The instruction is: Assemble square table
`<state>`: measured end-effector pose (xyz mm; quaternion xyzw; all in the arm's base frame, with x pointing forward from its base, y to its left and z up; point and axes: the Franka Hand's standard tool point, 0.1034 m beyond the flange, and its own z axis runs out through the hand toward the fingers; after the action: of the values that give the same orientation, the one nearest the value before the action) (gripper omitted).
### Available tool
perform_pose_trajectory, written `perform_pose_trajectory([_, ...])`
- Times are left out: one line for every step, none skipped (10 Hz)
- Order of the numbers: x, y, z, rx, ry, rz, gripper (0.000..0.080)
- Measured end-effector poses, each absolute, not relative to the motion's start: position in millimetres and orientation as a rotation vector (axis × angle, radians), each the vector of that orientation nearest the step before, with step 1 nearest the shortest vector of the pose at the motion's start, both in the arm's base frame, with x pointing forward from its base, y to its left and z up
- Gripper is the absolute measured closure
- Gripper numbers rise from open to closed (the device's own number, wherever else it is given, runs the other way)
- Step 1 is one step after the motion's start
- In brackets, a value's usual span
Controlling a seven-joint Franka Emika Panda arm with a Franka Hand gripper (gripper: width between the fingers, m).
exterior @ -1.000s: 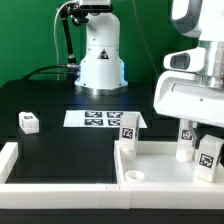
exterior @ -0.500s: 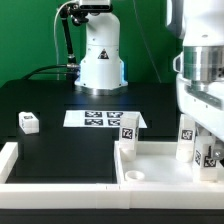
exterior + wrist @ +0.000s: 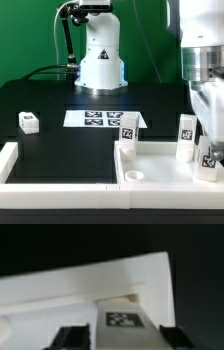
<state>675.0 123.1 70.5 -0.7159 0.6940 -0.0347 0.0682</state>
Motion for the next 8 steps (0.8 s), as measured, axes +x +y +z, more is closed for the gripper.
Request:
perform_pose_trajectory([676, 127, 70.6, -2.359, 1.841, -0.175, 0.0297])
perform_pose_trajectory([675, 129, 70.1, -2.581, 1.525, -0.215, 0.0174])
perform_pose_trajectory([673, 134, 70.1, -2.615, 1.469, -0.214, 0.0174])
perform_pose_trajectory([673, 134, 69.5, -2.669, 1.382, -0.221, 0.0157])
perform_pose_trajectory([673, 132, 69.2, -2.724, 1.285, -0.229, 0.0152])
perform_pose_trajectory([673, 129, 69.6, -2.82, 1.112, -0.237, 0.0152])
perform_pose_trajectory([677, 119, 74.2, -2.983, 0.764, -0.228, 0.0151])
perform_pose_trajectory([683, 114, 82.3, -3.058, 0.558, -0.202, 0.0151])
